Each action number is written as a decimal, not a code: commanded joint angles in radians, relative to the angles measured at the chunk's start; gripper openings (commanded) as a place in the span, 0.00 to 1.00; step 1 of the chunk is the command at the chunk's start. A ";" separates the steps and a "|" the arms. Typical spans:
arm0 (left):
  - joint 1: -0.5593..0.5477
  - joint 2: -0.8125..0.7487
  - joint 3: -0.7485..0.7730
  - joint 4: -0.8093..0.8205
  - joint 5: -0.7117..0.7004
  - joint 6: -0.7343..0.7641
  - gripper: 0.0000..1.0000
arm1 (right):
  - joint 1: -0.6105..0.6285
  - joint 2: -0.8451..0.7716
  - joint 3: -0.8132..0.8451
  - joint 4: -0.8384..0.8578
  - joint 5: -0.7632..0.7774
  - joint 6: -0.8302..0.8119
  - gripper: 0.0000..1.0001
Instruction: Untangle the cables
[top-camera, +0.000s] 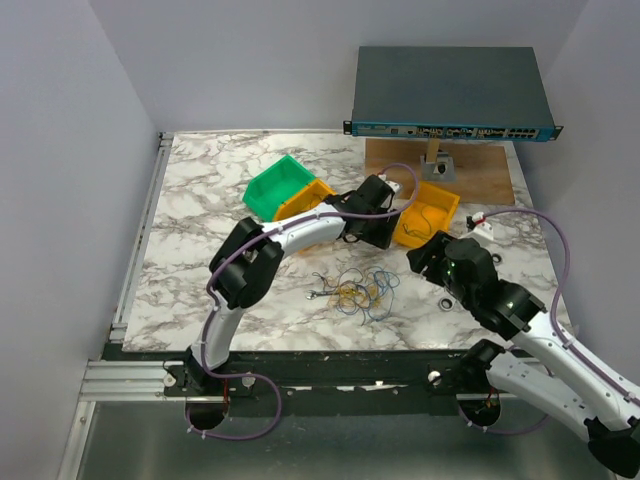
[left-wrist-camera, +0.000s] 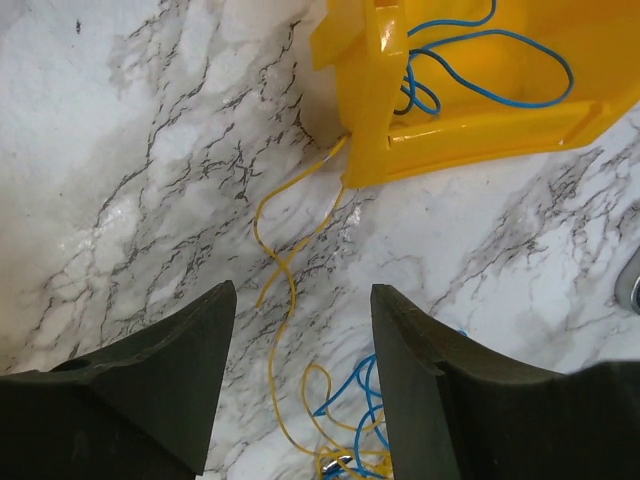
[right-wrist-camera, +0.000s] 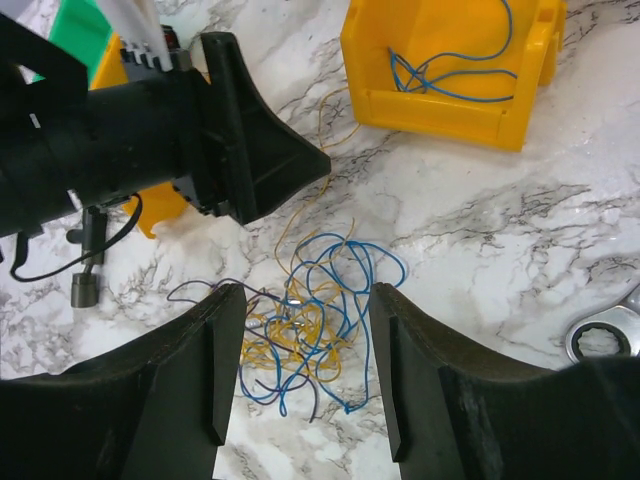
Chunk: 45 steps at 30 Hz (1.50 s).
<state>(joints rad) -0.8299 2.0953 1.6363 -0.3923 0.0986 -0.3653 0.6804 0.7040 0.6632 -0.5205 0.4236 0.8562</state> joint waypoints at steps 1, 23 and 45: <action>-0.014 0.074 0.084 -0.105 -0.021 0.034 0.57 | -0.002 -0.019 0.026 -0.047 0.044 -0.014 0.60; -0.021 -0.045 0.024 -0.099 -0.061 0.045 0.00 | -0.002 -0.056 -0.034 -0.022 -0.029 -0.040 0.59; 0.048 -0.873 -0.293 -0.145 0.036 0.055 0.00 | 0.001 0.355 -0.133 0.748 -0.598 -0.367 0.80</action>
<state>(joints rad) -0.7860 1.3079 1.3331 -0.4759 0.0872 -0.3180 0.6796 1.0206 0.5369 -0.0193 -0.0696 0.5690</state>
